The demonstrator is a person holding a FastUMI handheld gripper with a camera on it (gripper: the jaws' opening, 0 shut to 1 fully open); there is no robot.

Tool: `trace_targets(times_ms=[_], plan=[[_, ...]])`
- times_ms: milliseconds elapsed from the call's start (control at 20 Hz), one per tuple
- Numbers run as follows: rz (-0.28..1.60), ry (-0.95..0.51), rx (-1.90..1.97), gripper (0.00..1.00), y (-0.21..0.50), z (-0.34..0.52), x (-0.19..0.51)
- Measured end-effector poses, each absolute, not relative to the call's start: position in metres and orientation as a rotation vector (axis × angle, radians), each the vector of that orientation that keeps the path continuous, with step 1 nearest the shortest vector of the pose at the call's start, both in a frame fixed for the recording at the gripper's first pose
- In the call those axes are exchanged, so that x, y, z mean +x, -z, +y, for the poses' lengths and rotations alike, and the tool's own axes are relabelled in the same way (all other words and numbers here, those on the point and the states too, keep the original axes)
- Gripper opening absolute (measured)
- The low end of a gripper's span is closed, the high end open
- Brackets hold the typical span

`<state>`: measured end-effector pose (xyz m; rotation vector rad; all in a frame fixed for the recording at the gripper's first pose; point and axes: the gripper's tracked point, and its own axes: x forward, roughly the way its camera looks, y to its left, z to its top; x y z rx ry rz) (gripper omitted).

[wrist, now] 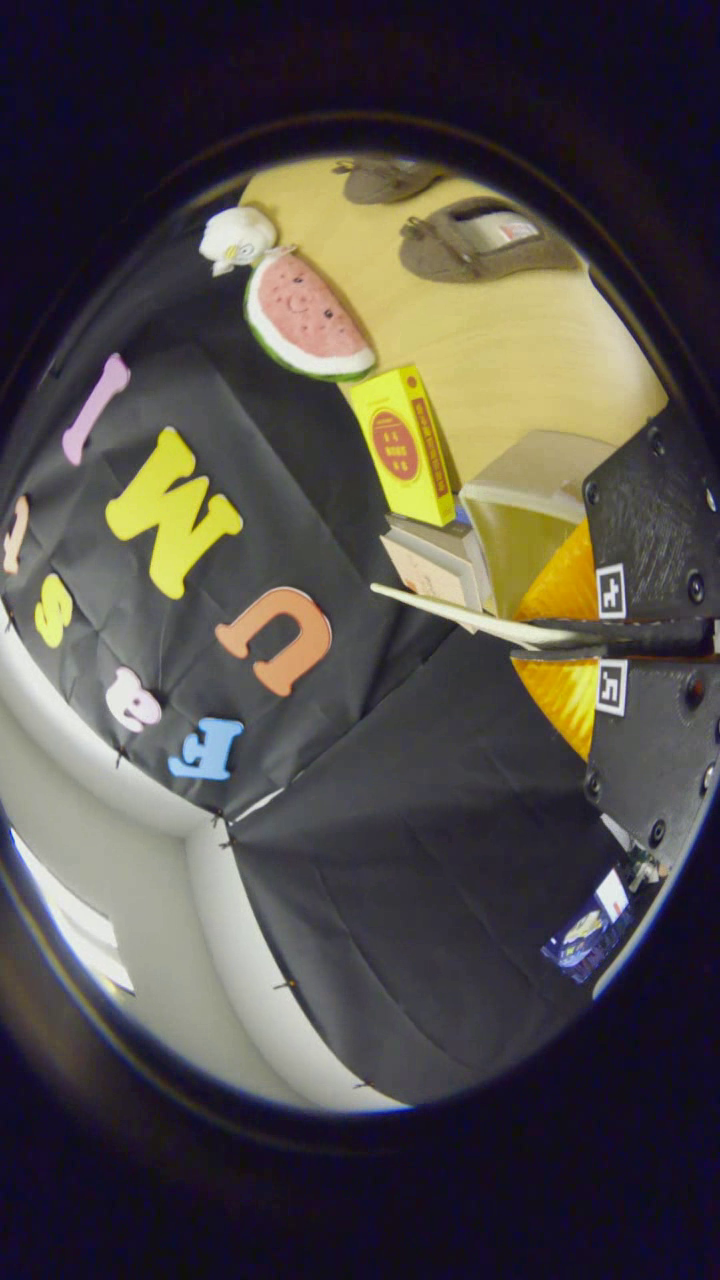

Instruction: Open the storage box then place both shoes into the box .Put the left shoe in first, then the right shoe, with the right side of both shoes facing outward in a uniform manner.

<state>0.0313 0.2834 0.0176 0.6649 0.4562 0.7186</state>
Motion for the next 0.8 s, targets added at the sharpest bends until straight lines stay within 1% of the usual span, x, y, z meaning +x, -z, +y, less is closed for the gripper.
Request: trace_targets(times_ms=[250,400,600,700,750,800], plan=[[0.418,-0.795,0.411,0.0,-0.082,0.355,0.023],[0.41,-0.83,0.323,0.0,-0.096,0.403,0.009],[0.413,-0.838,0.286,0.0,-0.102,0.452,0.0],[0.42,-0.839,0.271,0.08,-0.101,0.471,-0.002],[0.425,-0.845,0.269,0.14,-0.101,0.479,-0.003],[0.432,-0.877,0.271,0.16,-0.102,0.491,-0.01]])
